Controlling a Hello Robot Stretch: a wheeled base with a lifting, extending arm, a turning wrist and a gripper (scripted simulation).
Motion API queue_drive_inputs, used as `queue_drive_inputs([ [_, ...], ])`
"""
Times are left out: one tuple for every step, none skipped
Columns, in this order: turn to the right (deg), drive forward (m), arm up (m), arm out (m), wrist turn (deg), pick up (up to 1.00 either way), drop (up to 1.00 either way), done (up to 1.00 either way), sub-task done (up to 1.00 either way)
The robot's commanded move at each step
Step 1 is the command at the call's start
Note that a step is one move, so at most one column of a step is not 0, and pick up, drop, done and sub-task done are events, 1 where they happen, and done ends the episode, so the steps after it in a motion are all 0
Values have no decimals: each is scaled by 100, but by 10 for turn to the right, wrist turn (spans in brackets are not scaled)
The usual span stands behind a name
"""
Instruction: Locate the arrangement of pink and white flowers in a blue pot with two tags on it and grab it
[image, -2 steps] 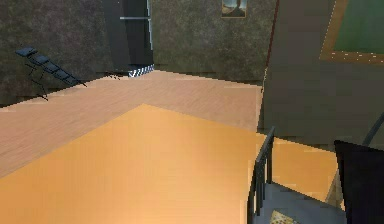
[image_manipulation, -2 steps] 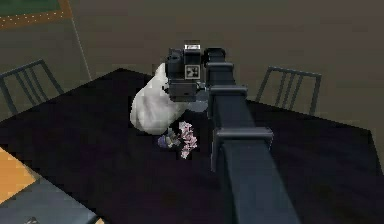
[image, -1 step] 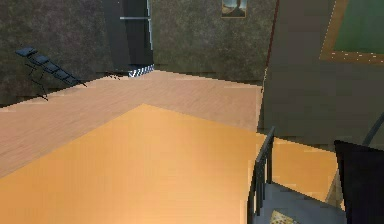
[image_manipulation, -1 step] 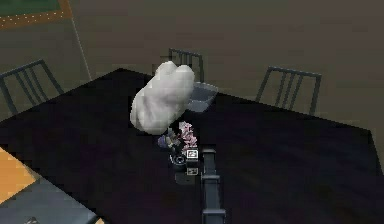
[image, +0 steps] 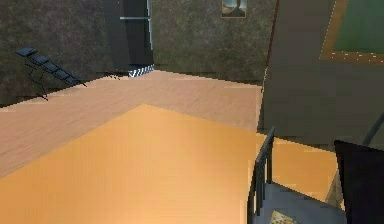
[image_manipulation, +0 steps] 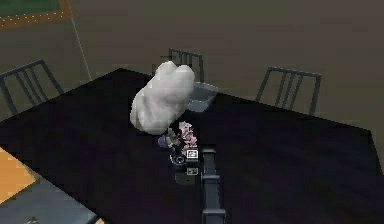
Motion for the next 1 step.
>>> queue_drive_inputs([
  [0,0,10,0,0,0,0,0,0],
])
